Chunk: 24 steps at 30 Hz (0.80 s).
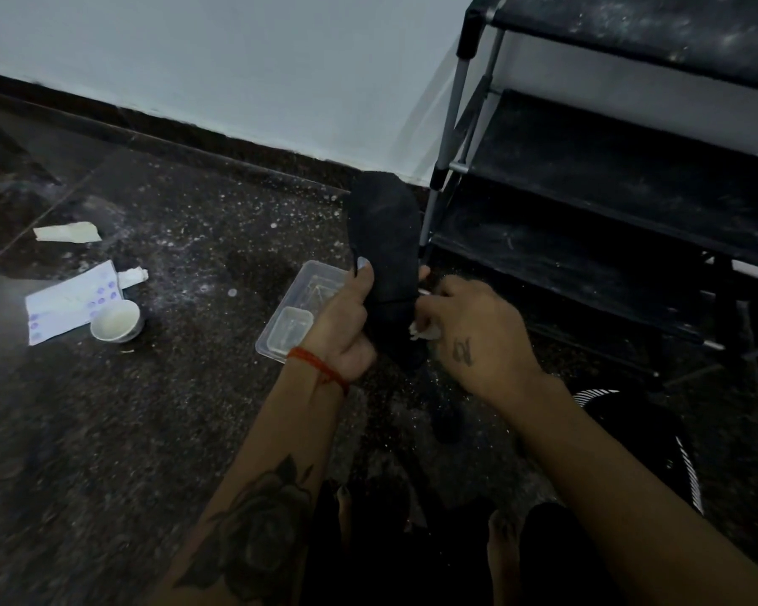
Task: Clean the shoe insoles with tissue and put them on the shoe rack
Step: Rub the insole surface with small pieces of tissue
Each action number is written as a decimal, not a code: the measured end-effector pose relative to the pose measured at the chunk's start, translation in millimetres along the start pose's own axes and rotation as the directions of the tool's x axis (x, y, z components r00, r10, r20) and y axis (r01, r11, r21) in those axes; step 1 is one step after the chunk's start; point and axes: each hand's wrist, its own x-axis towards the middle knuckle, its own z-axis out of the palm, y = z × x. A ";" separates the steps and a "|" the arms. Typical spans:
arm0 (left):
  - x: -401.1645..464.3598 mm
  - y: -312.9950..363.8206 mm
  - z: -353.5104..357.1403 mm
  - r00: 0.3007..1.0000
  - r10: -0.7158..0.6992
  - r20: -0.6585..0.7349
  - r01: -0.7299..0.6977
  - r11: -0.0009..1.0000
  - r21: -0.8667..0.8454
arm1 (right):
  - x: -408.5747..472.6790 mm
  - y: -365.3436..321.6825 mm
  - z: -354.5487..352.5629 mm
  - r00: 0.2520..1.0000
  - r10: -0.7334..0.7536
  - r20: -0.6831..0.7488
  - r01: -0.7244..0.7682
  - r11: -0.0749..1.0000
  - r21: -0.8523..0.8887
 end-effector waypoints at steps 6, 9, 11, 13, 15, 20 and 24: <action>3.8 0.9 -1.7 0.999 0.050 -0.004 -0.050 0.999 -0.017 | 2.3 -6.6 -8.1 0.978 0.075 -0.196 -0.008 0.947 0.320; 2.6 1.1 -3.3 0.999 0.050 -0.017 -0.050 0.999 0.014 | 0.0 -16.9 4.2 0.993 -0.085 -0.084 0.104 0.961 0.257; 1.4 1.9 -3.8 0.999 0.045 -0.017 -0.045 0.999 0.009 | 0.5 -13.7 7.4 0.994 -0.095 -0.049 0.103 0.972 0.211; 1.1 2.2 -3.0 0.999 0.051 -0.001 -0.051 0.999 -0.009 | 1.9 -7.9 6.3 0.998 -0.066 -0.020 0.068 0.987 0.144; 2.0 1.1 -2.9 0.999 0.050 0.001 -0.049 0.998 -0.027 | 1.4 1.8 5.5 1.000 0.006 0.006 -0.006 0.998 0.068; 1.1 4.6 -2.1 1.000 0.016 0.020 -0.015 0.998 -0.053 | 8.4 12.2 -7.4 0.909 0.397 -0.124 -0.277 0.801 0.531; 6.1 -0.4 -4.0 1.000 0.023 -0.003 -0.023 0.999 0.025 | 14.7 -2.7 -6.3 0.909 0.405 0.093 -0.272 0.410 0.871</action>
